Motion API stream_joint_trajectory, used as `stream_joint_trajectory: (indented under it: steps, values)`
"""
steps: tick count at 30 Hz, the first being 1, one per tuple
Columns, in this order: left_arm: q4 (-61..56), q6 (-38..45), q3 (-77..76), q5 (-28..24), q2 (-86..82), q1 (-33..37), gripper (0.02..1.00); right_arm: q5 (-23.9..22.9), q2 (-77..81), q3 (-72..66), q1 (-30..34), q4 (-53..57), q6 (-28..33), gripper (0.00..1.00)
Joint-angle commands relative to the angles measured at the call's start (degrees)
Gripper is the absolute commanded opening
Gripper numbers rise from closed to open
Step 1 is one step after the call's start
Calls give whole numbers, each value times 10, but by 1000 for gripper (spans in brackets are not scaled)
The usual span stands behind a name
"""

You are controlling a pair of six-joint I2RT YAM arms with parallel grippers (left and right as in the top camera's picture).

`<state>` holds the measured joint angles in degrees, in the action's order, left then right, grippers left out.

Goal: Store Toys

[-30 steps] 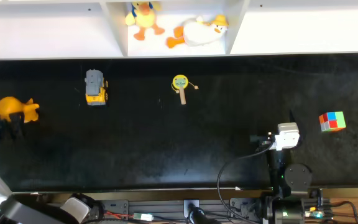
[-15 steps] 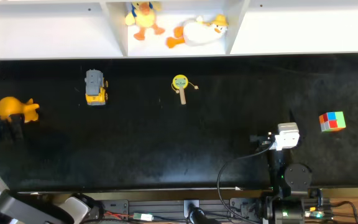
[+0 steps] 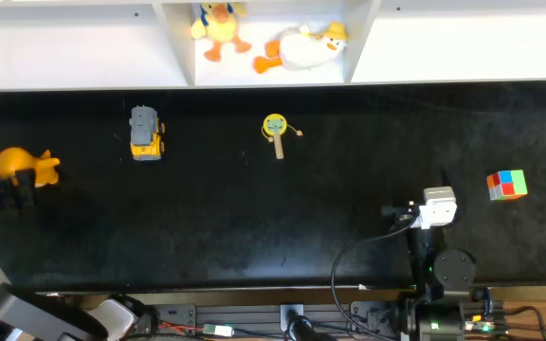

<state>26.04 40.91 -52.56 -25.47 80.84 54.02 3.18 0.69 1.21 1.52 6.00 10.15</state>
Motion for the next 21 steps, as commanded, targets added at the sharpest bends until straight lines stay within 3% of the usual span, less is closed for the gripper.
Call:
stream_joint_trajectory:
  steps: [1, 9, 11, 14, 18, 21]
  values:
    - [-3, 13, -16, -20, 4, -2, 1000, 1, -5, -3, 4, -4, -1, 993]
    - [-9, 13, -16, -35, 16, -2, 969, 1, -5, -3, 4, -4, -1, 996]
    - [-9, 13, -16, -35, 19, -2, 873, 1, -5, -3, 4, -4, -1, 996]
    - [-9, 13, -16, -37, 22, -2, 632, 1, -5, -3, 4, -4, -1, 993]
    - [-10, 13, -16, -43, 22, -2, 411, 1, -5, -3, 4, -4, -1, 996]
    - [-9, 13, -16, -56, 22, -2, 301, 1, -5, -3, 4, -4, -1, 996]
